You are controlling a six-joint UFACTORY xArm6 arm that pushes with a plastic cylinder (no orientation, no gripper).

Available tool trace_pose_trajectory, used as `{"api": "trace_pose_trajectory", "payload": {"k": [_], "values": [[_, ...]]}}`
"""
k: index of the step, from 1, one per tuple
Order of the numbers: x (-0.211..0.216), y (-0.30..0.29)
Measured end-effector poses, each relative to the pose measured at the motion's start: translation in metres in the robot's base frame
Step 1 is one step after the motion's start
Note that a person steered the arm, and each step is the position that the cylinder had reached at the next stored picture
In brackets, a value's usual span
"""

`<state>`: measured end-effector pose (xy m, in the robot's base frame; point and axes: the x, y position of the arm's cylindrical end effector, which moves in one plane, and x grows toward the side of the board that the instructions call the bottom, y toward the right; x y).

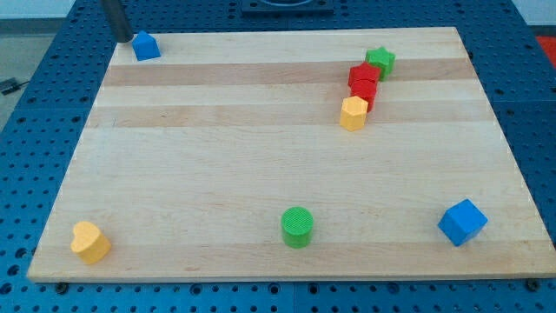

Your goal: Move the blue triangle down and to the right

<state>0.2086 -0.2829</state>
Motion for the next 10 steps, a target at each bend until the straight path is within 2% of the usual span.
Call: {"api": "trace_pose_trajectory", "payload": {"k": [2, 3, 5, 6, 7, 10], "values": [[0.057, 0.038], [0.056, 0.039], [0.008, -0.014], [-0.004, 0.003], [0.008, 0.038], [0.095, 0.097]]}}
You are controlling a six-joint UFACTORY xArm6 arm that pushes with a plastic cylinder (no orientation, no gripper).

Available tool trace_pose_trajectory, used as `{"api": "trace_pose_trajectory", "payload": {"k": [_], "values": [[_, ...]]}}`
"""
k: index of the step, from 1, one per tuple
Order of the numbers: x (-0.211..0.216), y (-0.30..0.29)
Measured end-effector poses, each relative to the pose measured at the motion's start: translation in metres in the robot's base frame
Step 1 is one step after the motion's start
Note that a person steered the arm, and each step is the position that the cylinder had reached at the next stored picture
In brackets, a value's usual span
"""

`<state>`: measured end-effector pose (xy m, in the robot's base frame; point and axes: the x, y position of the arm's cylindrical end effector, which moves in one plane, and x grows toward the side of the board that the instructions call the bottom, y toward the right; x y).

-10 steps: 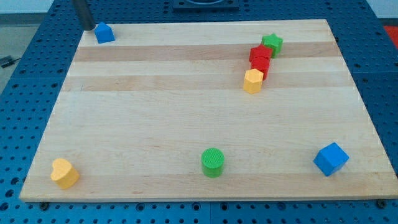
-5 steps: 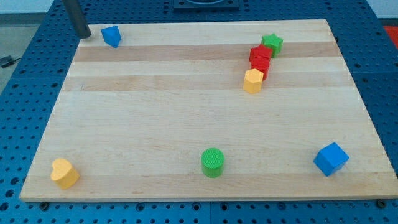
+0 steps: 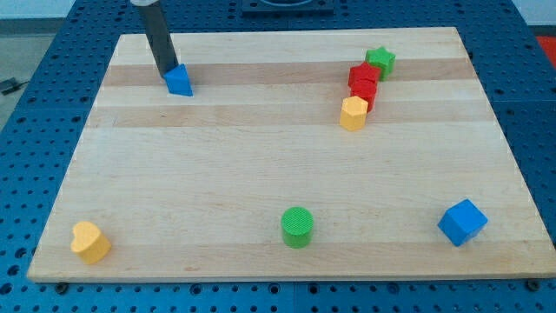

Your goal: Move the blue triangle down and to the right

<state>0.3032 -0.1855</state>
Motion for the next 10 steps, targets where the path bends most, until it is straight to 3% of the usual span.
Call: {"api": "trace_pose_trajectory", "payload": {"k": [1, 2, 3, 4, 7, 10], "values": [[0.000, 0.002], [0.001, -0.035], [0.023, -0.055], [0.040, -0.043], [0.002, 0.057], [0.017, 0.001]]}}
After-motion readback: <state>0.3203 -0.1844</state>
